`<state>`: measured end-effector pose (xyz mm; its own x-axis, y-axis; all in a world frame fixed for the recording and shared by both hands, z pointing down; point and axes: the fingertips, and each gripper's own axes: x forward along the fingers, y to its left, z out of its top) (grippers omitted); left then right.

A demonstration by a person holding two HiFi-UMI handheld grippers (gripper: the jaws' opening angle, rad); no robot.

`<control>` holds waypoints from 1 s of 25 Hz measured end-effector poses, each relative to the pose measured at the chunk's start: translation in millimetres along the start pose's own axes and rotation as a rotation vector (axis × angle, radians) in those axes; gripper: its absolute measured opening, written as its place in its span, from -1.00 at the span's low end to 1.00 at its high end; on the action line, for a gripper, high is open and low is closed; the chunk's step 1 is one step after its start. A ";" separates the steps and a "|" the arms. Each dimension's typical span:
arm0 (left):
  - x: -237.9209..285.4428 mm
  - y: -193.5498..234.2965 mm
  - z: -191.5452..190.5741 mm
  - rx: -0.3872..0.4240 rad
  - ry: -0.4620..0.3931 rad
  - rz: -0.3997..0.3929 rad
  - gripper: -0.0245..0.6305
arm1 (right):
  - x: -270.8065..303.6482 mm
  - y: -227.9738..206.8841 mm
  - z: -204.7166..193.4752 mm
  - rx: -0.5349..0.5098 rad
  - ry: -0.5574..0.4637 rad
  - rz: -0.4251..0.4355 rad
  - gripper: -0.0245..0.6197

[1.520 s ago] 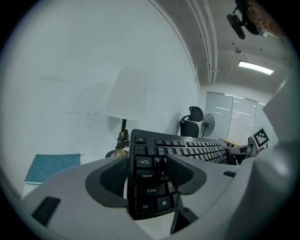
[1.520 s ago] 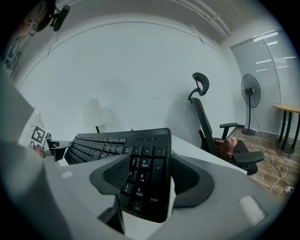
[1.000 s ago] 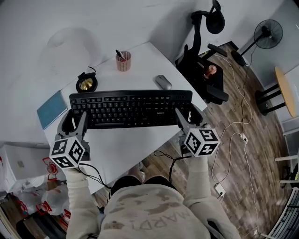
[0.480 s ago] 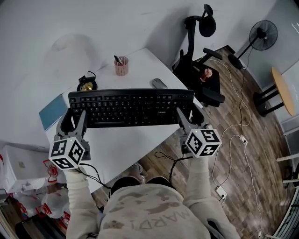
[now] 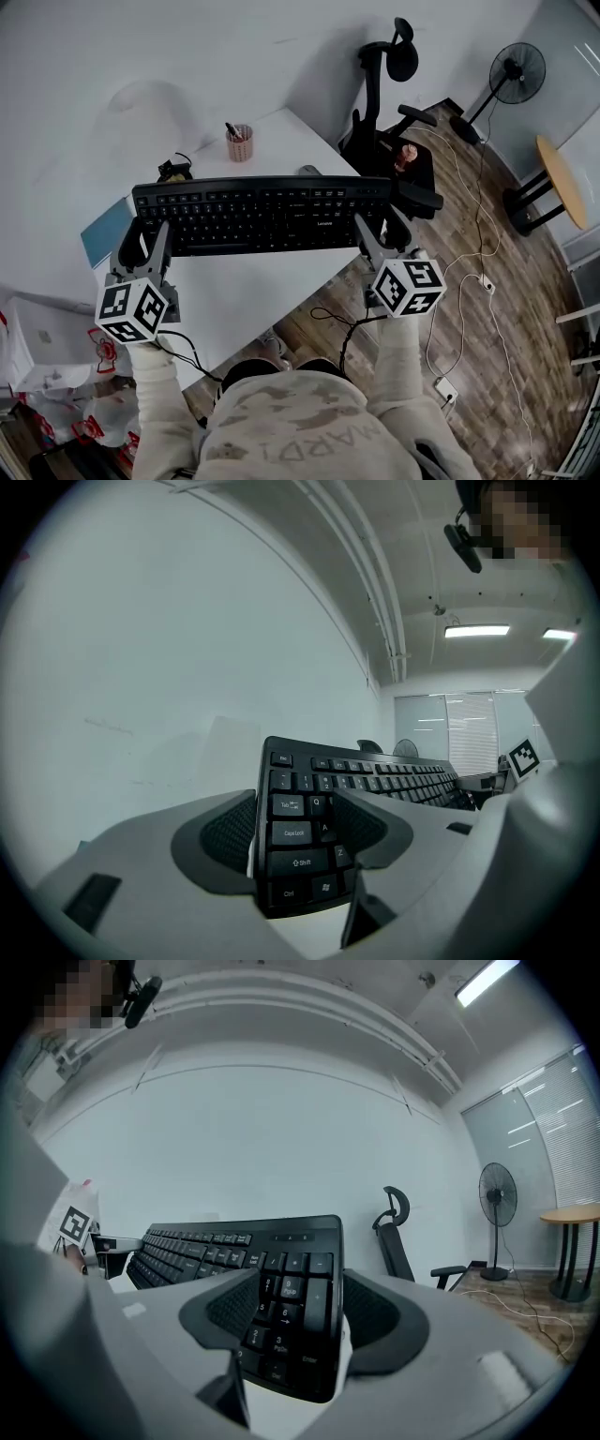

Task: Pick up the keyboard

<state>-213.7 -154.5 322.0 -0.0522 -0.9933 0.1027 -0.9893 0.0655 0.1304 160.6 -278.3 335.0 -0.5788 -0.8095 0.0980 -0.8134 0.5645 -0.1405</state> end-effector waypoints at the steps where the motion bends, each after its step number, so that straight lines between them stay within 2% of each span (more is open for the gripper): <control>1: -1.3 -0.3 2.5 0.004 -0.007 -0.001 -0.13 | -1.4 1.0 1.9 -0.001 -0.006 -0.001 -0.03; 25: -28.7 -12.5 37.6 0.014 -0.112 -0.018 -0.13 | -31.4 14.5 41.2 -0.053 -0.119 -0.002 -0.03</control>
<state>-205.0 -130.3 280.4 -0.0486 -0.9988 -0.0109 -0.9919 0.0469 0.1178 169.5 -251.3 289.3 -0.5684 -0.8225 -0.0195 -0.8185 0.5678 -0.0879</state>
